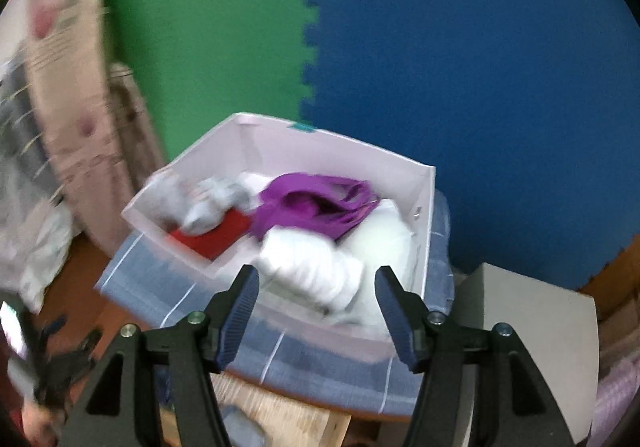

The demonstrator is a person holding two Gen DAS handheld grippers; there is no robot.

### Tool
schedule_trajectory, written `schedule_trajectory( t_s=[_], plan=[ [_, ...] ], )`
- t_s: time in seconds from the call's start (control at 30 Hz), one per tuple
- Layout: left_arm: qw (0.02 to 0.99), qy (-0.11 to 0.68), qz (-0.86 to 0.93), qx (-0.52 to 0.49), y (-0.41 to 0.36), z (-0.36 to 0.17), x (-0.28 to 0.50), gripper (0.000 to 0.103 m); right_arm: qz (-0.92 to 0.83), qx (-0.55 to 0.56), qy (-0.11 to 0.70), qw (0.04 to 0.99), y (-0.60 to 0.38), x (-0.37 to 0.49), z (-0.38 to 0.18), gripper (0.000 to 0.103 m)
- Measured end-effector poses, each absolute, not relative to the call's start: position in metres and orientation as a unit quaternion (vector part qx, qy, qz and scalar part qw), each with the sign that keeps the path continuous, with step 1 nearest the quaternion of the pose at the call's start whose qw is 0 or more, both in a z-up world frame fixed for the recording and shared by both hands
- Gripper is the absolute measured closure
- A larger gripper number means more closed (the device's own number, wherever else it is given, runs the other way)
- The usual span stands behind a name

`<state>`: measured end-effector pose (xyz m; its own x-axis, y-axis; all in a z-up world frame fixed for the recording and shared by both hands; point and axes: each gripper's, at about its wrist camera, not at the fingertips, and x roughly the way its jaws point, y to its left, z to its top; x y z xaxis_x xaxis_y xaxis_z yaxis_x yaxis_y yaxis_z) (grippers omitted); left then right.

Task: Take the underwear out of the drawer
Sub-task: 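Move the right tool back down into the drawer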

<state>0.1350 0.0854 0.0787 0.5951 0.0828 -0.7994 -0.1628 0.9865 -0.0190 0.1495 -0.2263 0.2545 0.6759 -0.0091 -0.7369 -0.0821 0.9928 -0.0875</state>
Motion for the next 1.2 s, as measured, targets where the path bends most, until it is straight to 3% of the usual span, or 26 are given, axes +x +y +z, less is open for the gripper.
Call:
schedule_trajectory(
  t_s=[0.13,0.3,0.67,1.2],
  plan=[
    [0.893,0.444,0.065,-0.038,0.081,0.079,0.134,0.018,0.086,-0.093,0.426,0.896,-0.210,0.103,0.233,0.039],
    [0.899,0.434,0.056,-0.027,0.075,0.084,0.129,0.017,0.159,-0.132,0.500,0.841,-0.184,0.067,0.160,0.039],
    [0.897,0.439,0.053,-0.028,0.075,0.082,0.131,0.017,0.203,-0.128,0.632,0.736,-0.155,0.092,0.000,0.039],
    [0.895,0.444,0.037,-0.020,0.068,0.079,0.130,0.016,0.240,-0.173,0.692,0.659,-0.132,0.116,-0.095,0.039]
  ],
)
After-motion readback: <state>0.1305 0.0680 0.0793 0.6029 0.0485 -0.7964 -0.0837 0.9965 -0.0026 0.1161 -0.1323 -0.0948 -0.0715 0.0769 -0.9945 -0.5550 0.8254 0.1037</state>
